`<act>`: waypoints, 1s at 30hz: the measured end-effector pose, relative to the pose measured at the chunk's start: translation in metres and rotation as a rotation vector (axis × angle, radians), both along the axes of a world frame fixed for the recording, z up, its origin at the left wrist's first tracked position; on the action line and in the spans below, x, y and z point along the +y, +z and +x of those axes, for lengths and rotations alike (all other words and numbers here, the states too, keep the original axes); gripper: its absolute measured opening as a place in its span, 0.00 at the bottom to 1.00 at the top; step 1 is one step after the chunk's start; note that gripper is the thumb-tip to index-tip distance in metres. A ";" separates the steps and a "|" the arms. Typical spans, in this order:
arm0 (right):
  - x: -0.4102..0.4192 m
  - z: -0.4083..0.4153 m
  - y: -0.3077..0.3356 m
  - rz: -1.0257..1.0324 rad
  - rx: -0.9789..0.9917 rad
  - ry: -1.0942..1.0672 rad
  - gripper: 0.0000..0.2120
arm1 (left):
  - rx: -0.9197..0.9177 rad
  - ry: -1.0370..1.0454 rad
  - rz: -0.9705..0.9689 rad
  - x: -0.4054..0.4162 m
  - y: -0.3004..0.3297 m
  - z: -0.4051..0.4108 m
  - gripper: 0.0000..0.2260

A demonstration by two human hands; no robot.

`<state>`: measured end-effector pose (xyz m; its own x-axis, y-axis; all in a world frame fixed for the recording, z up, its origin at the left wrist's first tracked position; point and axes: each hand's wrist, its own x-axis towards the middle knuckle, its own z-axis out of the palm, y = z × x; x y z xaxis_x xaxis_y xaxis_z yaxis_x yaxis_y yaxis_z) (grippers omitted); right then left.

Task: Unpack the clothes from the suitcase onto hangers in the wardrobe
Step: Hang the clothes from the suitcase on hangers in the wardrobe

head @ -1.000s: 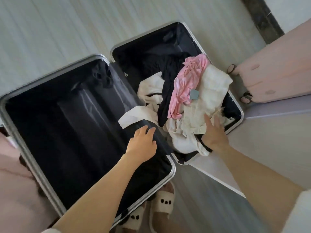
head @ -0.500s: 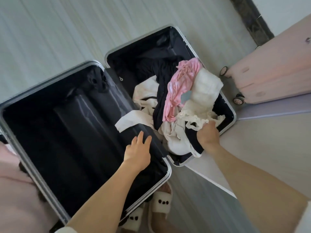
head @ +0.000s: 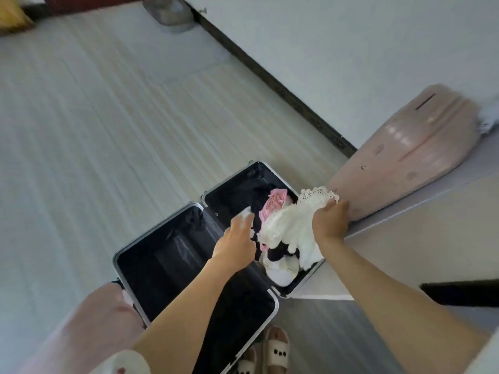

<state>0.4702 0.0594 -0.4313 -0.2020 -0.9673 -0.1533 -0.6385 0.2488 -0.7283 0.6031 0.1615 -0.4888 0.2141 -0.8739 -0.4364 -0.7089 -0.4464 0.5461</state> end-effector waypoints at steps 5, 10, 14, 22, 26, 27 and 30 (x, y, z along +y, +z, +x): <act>0.043 -0.001 0.110 -0.324 -0.093 0.222 0.11 | 0.092 0.016 -0.149 0.008 0.090 -0.010 0.34; 0.083 -0.030 0.176 -0.312 -0.213 0.605 0.08 | 0.007 -0.099 -0.275 0.026 0.149 -0.024 0.42; 0.105 -0.077 0.214 -0.202 -0.224 0.850 0.15 | -0.070 -0.162 -0.258 0.044 0.177 -0.048 0.36; 0.130 -0.246 0.228 -0.078 -0.045 0.834 0.11 | 0.005 -0.400 -0.187 0.074 0.221 -0.176 0.11; 0.133 -0.348 0.236 -0.173 0.028 0.560 0.16 | 0.062 -0.430 -0.175 0.062 0.234 -0.249 0.11; 0.132 -0.368 0.238 -0.207 0.047 0.500 0.17 | 0.149 -0.421 -0.195 0.058 0.239 -0.264 0.09; 0.134 -0.433 0.252 -0.308 0.140 0.330 0.18 | 0.289 -0.435 -0.268 0.040 0.264 -0.319 0.11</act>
<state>0.0375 0.1938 -0.1794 0.1258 -0.9794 0.1576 -0.7442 -0.1983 -0.6379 0.2839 0.2016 -0.2250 -0.2837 -0.9426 -0.1758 -0.6014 0.0321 0.7983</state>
